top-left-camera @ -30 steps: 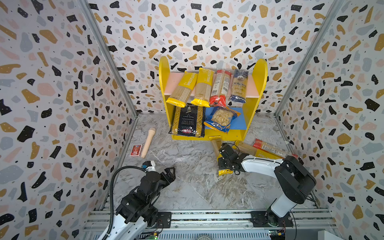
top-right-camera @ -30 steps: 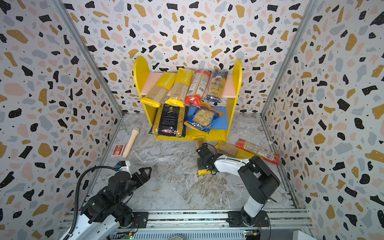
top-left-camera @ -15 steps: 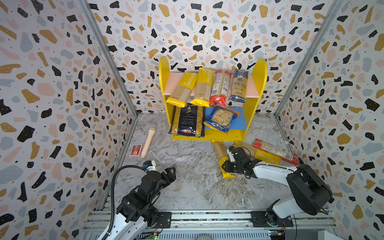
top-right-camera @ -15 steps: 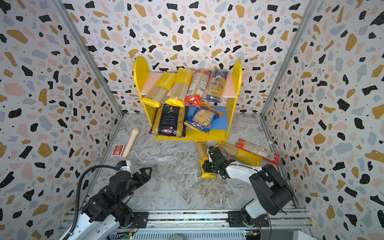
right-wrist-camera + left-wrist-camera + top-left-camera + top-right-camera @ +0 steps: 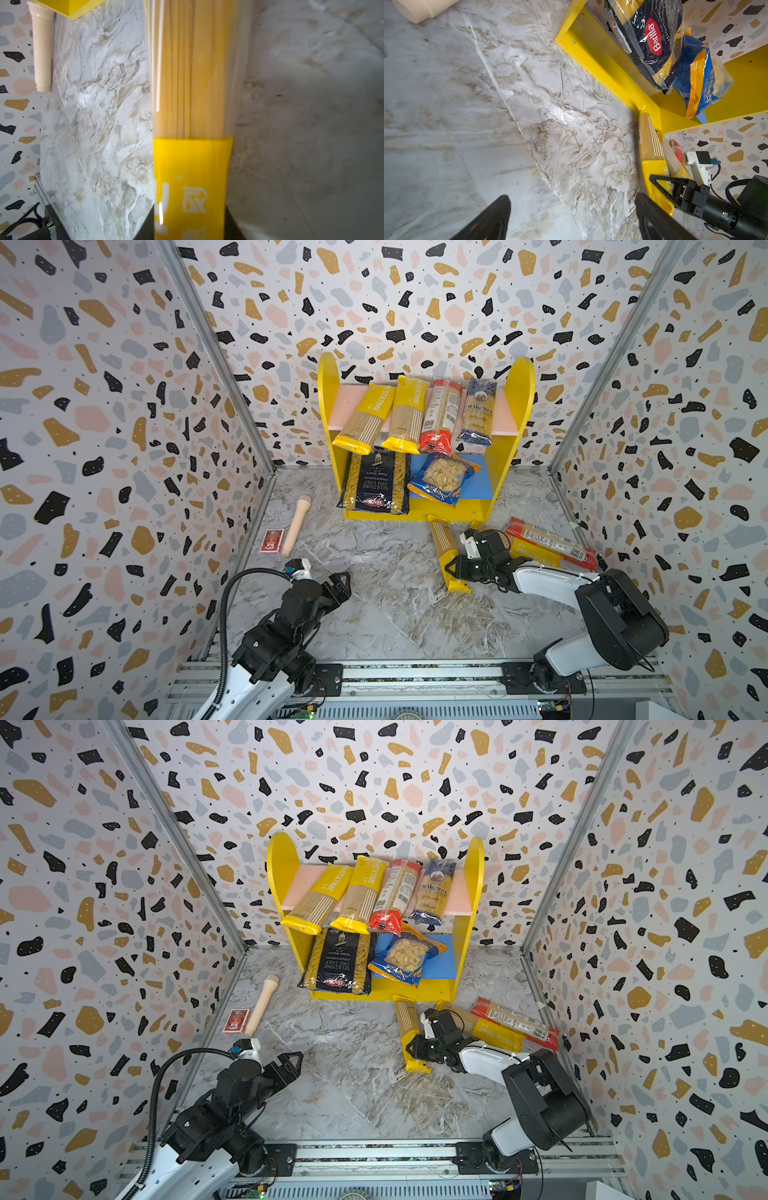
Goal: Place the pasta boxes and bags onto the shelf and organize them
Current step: 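Carry the Pastatime pack to the shelf front and lower it against the base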
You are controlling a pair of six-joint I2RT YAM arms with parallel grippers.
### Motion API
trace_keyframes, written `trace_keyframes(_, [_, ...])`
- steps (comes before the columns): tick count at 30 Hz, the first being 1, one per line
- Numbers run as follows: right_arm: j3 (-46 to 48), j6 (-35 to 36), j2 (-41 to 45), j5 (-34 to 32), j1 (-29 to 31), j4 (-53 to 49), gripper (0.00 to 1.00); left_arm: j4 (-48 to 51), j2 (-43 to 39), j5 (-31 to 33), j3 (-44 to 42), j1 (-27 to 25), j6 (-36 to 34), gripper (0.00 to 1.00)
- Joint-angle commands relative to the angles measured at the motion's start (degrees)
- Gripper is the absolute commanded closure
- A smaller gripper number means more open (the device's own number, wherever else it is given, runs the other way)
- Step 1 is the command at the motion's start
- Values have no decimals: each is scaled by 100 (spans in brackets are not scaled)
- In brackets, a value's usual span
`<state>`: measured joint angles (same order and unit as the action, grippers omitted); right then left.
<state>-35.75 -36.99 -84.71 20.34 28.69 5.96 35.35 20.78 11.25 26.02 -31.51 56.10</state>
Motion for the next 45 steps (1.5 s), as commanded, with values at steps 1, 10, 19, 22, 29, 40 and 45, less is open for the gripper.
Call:
trace_keyframes(1, [-410,87,137,220,-81,806,95,-238,70,93,165,39,-132,6])
trace_keyframes(10, [-869,159,-97,298,-244,836,95,-361,351,164,387,39,-217,6])
trace_keyframes(19, [-1311,52,-601,397,-530,1227,96,-616,802,176,603,39,-327,6])
trace_keyframes(22, [-1604,63,-899,392,-548,1285,96,-761,967,162,634,39,-350,6])
trace_keyframes(29, [-2102,99,-1320,154,-641,1524,96,-872,1317,231,834,39,-489,6])
trace_keyframes(40, [-2621,-3,-1951,162,-922,1839,96,-1064,1685,248,975,38,-721,5])
trace_keyframes(45, [-2904,51,-2172,115,-1000,1741,96,-1154,1868,203,1032,43,-796,5])
